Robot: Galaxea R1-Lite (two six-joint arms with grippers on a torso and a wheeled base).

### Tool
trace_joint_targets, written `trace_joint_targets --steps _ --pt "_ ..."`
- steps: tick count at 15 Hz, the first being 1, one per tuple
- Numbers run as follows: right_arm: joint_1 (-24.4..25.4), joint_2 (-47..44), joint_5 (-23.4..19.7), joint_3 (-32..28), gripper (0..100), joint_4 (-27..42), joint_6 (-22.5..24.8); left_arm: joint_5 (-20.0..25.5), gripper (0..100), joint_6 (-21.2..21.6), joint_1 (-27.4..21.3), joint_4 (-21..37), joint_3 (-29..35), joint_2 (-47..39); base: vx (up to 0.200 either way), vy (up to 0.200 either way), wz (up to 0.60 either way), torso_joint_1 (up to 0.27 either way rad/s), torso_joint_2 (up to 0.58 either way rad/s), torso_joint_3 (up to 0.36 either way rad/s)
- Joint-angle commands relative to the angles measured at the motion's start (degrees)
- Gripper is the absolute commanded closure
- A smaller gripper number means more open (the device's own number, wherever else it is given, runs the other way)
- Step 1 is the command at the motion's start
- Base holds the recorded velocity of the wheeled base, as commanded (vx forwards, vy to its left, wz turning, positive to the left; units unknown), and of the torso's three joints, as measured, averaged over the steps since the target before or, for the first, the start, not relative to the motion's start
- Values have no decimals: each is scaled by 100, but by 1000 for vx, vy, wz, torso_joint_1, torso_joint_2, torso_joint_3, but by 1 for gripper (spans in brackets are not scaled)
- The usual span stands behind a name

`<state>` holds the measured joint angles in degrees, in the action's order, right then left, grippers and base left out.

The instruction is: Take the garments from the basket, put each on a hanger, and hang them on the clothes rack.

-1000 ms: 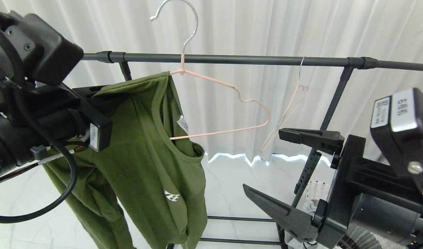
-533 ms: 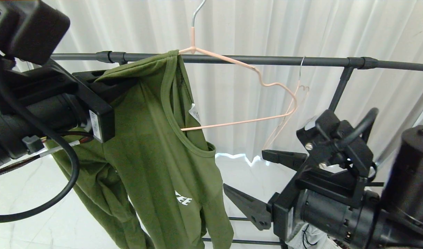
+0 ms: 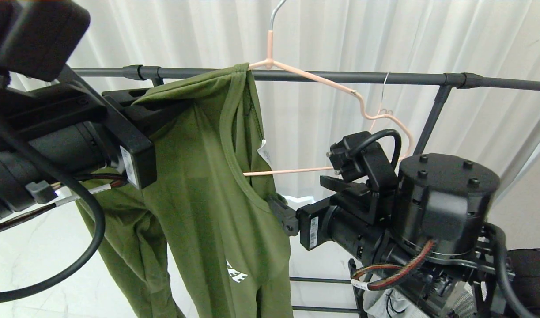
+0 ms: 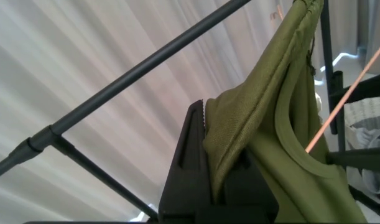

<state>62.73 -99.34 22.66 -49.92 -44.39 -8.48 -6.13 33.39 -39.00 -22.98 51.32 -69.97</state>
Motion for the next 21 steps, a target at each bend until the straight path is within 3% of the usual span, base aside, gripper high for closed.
trace_joint_targets --steps 1,10,12,14,21 --pt "-7 -226 1 -35 0 0 5 -2 100 1 -55 -5 1 19 0 0 0 0 0 0" --pt "-24 -384 151 501 0 18 -4 -20 100 -17 -82 -5 80 28 0 0 0 0 0 0" --pt "-121 -314 291 694 0 18 -4 -204 100 -8 -55 -14 80 19 0 0 0 0 0 0" --pt "-288 -138 432 940 0 26 5 -406 100 1 -29 -84 80 1 0 0 0 0 0 0" --pt "-1167 741 450 1696 0 53 75 -424 100 80 393 -119 -166 54 0 0 0 0 0 0"
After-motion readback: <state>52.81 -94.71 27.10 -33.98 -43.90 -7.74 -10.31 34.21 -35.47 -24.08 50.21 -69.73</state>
